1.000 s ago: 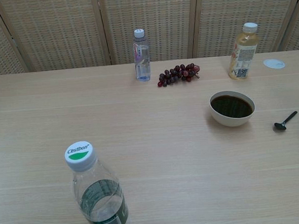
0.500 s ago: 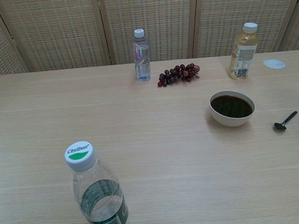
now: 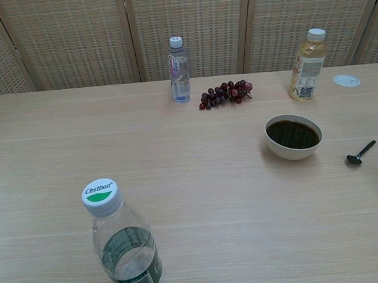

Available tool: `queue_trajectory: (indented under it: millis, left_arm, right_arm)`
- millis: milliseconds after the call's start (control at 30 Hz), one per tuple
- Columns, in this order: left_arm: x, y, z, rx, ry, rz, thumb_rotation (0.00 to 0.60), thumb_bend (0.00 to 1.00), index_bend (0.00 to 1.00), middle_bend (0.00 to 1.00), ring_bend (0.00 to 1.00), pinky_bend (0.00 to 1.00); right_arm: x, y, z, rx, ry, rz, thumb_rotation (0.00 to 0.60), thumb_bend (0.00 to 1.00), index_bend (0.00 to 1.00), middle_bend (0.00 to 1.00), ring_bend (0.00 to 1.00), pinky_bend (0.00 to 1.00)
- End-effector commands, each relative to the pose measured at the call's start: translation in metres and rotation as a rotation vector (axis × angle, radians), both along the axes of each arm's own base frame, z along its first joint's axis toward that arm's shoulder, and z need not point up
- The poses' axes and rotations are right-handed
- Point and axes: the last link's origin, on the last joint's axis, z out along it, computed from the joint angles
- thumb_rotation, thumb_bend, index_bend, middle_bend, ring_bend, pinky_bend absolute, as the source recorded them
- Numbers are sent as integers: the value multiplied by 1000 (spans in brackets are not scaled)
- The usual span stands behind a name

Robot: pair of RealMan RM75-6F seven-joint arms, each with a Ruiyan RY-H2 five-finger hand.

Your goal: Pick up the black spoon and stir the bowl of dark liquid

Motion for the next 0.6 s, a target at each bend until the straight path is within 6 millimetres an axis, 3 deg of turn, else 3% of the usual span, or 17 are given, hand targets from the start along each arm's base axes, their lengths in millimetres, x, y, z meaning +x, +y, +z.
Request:
queue_trajectory:
  millis: [33, 300, 467, 600]
  left_arm:
    - [0, 0, 1, 2, 4, 1, 600, 255, 0, 0, 0, 0]
    - [2, 3, 8, 22, 16, -8, 600, 256, 0, 0, 0, 0]
    - [2, 3, 9, 22, 19, -6, 600, 256, 0, 0, 0, 0]
    - [2, 3, 9, 20, 20, -7, 600, 256, 0, 0, 0, 0]
  right_arm:
    - [2, -20, 0, 75, -16, -4, 600, 430, 248, 735, 759, 787]
    - [3, -47, -19, 268, -42, -29, 600, 680, 248, 898, 945, 973]
    - [2, -58, -30, 340, -58, -51, 600, 797, 248, 933, 978, 1000]
    - [-1, -68, -43, 402, -50, -74, 600, 825, 248, 943, 988, 1000]
